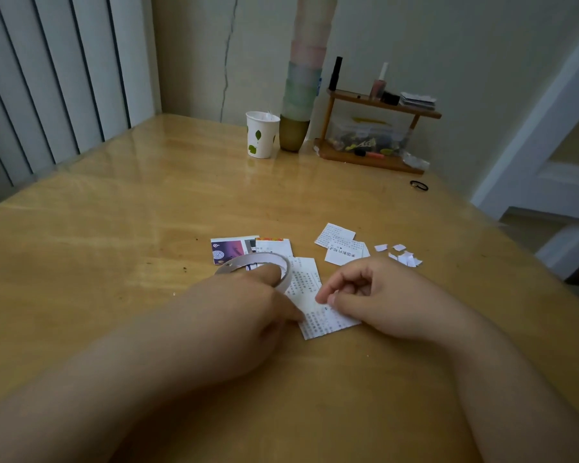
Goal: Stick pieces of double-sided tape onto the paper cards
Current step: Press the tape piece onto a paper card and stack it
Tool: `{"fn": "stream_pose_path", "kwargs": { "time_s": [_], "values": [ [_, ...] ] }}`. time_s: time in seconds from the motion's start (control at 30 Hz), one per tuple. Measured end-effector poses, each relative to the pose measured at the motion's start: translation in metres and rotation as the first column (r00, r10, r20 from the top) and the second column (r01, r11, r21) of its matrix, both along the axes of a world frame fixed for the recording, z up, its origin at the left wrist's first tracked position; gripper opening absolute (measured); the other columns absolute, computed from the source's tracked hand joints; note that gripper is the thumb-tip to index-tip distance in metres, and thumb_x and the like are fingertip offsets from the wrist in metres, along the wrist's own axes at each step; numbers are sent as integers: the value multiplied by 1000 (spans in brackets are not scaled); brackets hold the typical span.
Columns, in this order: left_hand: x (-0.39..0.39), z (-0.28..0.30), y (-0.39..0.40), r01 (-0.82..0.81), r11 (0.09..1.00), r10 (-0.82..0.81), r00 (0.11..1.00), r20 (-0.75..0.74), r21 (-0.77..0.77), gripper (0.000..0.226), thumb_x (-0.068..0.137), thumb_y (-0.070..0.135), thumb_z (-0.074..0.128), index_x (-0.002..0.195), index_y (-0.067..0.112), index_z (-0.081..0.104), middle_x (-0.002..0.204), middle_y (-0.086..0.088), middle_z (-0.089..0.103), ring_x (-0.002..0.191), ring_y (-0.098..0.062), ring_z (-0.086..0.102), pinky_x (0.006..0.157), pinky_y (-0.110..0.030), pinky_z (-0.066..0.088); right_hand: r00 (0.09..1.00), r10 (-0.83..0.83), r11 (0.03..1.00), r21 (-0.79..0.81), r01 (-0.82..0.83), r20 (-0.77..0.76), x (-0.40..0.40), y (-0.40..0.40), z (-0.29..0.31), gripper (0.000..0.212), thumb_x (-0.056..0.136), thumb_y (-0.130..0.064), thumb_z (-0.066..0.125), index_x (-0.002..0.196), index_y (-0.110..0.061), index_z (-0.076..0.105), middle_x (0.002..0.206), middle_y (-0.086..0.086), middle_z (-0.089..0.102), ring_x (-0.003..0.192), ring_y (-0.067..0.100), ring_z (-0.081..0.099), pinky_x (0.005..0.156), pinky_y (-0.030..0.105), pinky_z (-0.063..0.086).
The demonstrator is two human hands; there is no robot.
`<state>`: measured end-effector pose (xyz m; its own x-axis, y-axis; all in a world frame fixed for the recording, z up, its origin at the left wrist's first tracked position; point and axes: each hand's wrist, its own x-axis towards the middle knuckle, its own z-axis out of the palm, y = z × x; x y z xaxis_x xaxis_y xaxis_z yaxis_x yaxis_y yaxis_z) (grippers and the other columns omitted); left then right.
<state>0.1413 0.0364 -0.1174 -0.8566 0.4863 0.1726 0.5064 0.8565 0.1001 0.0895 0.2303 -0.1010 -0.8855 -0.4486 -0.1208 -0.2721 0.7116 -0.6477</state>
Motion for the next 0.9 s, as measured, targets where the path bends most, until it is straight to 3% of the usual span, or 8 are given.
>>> {"fn": "stream_pose_path", "kwargs": {
  "time_s": [0.13,0.2,0.3,0.47,0.67,0.77,0.9],
  "values": [
    [1,-1,-1,-5,1000,5,1000,-10,-4,35,97,37,32,128,38,49,117,17,44,102,-5,44,61,-16,16,959,-281,938,-204,280,23,-12,6,-6,15,88,-25,63,101,-32,68,63,-12,52,53,4,45,59,20,39],
    [2,2,0,-13,1000,13,1000,7,-9,35,98,36,31,128,39,48,118,16,42,102,-4,44,61,-17,16,909,-416,890,-220,400,-30,-18,9,-6,20,88,-28,64,108,-29,66,70,-12,54,57,4,48,59,21,39],
    [2,5,1,-22,1000,22,999,36,-9,36,98,34,30,131,39,46,116,13,39,104,-6,44,64,-19,18,902,-406,912,5,411,-145,-29,10,1,37,86,-37,67,120,-28,59,97,-13,57,83,4,55,67,21,39],
    [0,3,-2,-60,998,57,994,98,33,39,98,36,32,131,53,40,92,11,24,100,-12,47,73,-23,37,948,-275,892,326,313,-159,-59,-3,7,58,81,-46,69,132,-26,49,134,-5,49,117,12,48,93,25,40],
    [-1,1,-4,-53,998,48,993,112,41,38,97,37,34,131,52,42,92,12,24,99,-13,45,75,-24,38,974,-225,823,536,187,5,-91,-6,20,59,72,-50,76,123,-34,50,134,-7,47,118,18,49,100,35,44],
    [-1,2,-4,-48,998,42,990,133,40,37,97,37,34,131,51,43,93,11,25,100,-13,45,78,-25,42,965,-252,833,524,177,74,-101,-8,23,51,66,-46,82,107,-34,54,127,-2,49,114,22,49,99,41,46],
    [-1,3,-4,-61,996,55,995,84,69,36,98,37,31,130,42,45,96,10,26,104,-16,48,84,-29,46,967,-254,880,423,217,31,-99,-5,16,48,66,-37,84,100,-28,52,116,-3,53,107,20,51,96,39,46]
  ]
}}
